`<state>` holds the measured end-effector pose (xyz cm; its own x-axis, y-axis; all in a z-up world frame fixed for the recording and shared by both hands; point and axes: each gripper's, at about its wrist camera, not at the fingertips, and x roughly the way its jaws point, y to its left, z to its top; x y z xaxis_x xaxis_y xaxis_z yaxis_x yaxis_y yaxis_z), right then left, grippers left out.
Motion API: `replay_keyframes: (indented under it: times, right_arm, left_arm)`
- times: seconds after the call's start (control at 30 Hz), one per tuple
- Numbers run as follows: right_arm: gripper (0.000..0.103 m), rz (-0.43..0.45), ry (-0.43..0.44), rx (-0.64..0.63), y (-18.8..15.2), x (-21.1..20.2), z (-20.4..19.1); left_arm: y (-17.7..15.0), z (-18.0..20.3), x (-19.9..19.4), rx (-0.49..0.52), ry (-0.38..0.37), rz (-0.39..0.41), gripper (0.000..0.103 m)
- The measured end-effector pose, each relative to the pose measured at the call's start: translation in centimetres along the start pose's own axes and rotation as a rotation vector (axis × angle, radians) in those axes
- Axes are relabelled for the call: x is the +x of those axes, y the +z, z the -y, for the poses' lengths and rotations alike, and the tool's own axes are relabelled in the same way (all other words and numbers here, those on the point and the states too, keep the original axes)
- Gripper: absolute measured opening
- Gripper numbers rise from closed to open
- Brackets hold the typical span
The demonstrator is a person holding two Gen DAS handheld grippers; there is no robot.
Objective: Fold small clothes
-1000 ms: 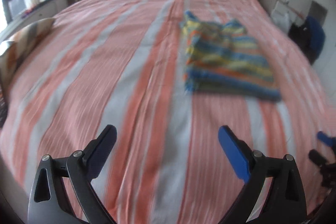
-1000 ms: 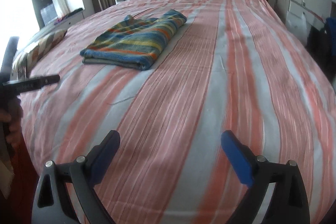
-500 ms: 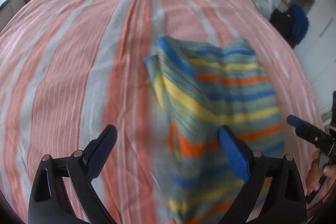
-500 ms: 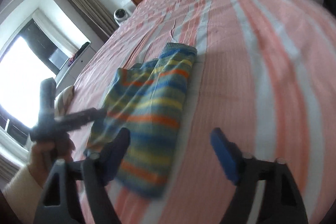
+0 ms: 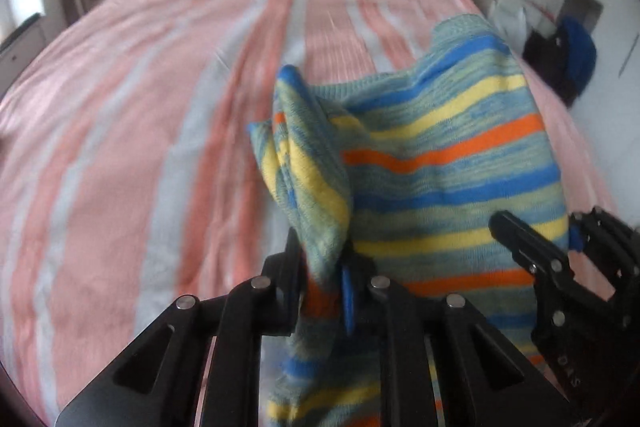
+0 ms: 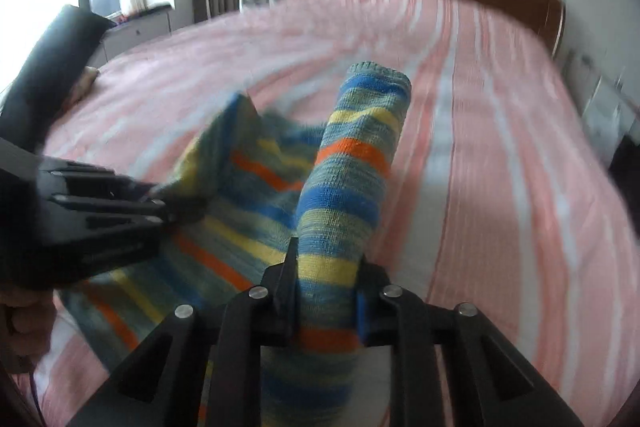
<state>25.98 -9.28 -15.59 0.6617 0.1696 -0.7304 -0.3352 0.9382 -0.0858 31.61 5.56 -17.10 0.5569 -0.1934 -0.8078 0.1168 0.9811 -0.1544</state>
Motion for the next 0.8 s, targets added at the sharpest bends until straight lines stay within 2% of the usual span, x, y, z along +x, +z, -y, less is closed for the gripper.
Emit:
replay_keyframes:
  times: [0.1,0.17,0.23,0.27,0.3,0.33,0.37,0.43,0.47,0.5,0.57,0.63,0.73,0.8]
  right_arm:
    - [0.021,0.081,0.025,0.034,1.4,-2.4,-0.2]
    - [0.021,0.096,0.049,0.065,2.5,-3.0,0.0]
    - [0.024,0.067,0.066,0.123,3.5,-2.1,1.2]
    - [0.038,0.037,0.070,0.148,3.6,-1.5,1.8]
    - [0.050,-0.007,0.037,0.184,3.6,-0.7,2.8]
    - [0.077,-0.026,0.009,0.206,3.2,-0.6,3.7]
    - [0.086,-0.027,0.001,0.217,3.0,-1.0,4.6]
    - [0.088,-0.024,-0.024,0.195,1.8,-2.8,4.9]
    - [0.096,-0.032,-0.051,0.165,1.1,-3.8,4.7]
    - [0.098,-0.037,-0.078,0.133,0.4,-4.9,4.3]
    - [0.099,-0.025,-0.130,0.061,-1.4,-8.0,3.2]
    - [0.099,0.010,-0.189,0.011,-2.9,-11.2,2.4]
    - [0.101,0.081,-0.248,0.008,-4.4,-15.3,1.8]
    - [0.102,0.098,-0.246,0.039,-5.0,-17.4,1.5]
  left_arm:
    - [1.0,0.0,-4.2,0.006,0.004,0.091,0.015]
    - [2.0,0.1,-5.2,0.027,0.017,0.113,0.018]
    - [2.7,-0.1,-4.1,0.039,0.058,0.066,0.039]
    - [2.6,-0.2,-3.5,0.038,0.101,0.055,0.065]
    - [2.2,-0.4,-3.4,0.031,0.150,0.060,0.080]
    - [1.3,-0.7,-3.8,0.022,0.191,0.082,0.081]
    - [0.4,-1.1,-4.7,0.017,0.207,0.115,0.082]
    - [-2.1,-0.9,-6.9,0.027,0.216,0.164,0.086]
    - [-3.3,-0.6,-8.2,0.036,0.230,0.189,0.090]
    - [-4.4,-0.2,-9.5,0.047,0.248,0.221,0.095]
    - [-6.1,0.9,-12.6,0.066,0.302,0.313,0.103]
    - [-7.7,2.3,-15.4,0.082,0.325,0.384,0.103]
    - [-8.5,3.9,-18.1,0.103,0.310,0.402,0.103]
    - [-8.8,4.8,-18.8,0.094,0.346,0.393,0.103]
